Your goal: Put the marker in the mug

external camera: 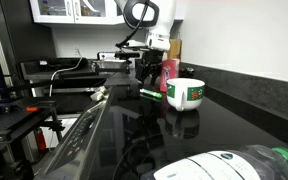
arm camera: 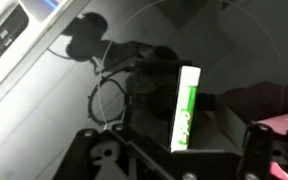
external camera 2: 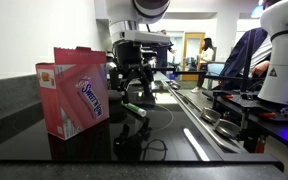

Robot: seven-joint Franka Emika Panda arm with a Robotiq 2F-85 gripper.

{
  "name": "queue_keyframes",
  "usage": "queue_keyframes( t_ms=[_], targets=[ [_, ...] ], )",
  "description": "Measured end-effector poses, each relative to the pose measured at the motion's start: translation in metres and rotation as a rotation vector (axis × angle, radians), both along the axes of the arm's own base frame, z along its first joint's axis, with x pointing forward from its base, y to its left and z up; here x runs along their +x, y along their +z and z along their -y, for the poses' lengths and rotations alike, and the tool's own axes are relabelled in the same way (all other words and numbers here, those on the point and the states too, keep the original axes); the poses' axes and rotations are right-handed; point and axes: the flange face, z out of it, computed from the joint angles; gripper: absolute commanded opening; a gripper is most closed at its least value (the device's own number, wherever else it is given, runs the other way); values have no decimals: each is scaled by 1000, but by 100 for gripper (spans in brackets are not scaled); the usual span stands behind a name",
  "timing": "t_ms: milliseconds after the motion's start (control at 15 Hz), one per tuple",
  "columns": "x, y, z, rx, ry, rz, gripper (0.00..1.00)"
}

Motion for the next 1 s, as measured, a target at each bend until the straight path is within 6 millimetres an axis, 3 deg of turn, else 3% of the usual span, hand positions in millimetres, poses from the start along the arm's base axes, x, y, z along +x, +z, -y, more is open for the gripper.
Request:
queue_keyframes(
  t_ms=[67, 600, 667, 1000],
  targets=[
    [3, -1, 2, -3, -1, 3, 64],
    [22, -22, 12, -11, 13, 22, 4],
    [25, -22, 10, -10, 16, 26, 1],
    [29, -19, 6, -11, 22, 36, 5]
  ],
)
